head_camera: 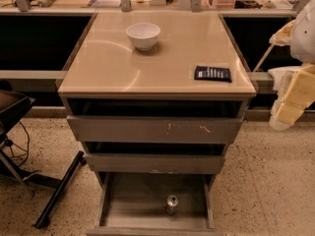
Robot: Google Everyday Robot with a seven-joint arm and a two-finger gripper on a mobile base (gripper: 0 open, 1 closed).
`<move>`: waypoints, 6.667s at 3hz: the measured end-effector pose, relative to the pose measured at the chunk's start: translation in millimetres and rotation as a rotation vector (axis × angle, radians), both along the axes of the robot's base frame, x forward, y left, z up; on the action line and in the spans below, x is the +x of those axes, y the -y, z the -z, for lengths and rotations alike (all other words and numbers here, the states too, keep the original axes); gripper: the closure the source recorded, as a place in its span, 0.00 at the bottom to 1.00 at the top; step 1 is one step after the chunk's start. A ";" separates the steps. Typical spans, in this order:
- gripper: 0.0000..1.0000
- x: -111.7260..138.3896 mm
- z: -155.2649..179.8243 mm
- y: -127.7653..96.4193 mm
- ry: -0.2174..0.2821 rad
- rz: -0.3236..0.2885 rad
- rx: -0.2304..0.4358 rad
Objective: Pick redbull can from bottom drawer and place on counter
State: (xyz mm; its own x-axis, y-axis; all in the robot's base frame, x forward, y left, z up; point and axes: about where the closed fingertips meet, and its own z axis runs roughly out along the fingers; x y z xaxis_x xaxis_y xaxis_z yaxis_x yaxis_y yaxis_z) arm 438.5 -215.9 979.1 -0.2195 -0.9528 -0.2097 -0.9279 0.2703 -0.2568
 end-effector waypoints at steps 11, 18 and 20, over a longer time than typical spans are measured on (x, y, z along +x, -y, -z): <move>0.00 -102.8 488.6 -110.0 -0.291 0.384 1.040; 0.00 -9.9 511.6 -139.0 0.038 0.356 1.211; 0.00 5.0 564.3 -177.6 0.197 0.336 1.113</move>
Offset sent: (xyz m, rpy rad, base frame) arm -0.0056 0.0075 -0.0560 0.0956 0.0276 0.0115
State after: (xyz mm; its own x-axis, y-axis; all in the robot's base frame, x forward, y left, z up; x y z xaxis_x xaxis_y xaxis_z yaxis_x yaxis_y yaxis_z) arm 443.4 -38.3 414.8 -0.2951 -0.1240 -0.9474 -0.7383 0.6590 0.1437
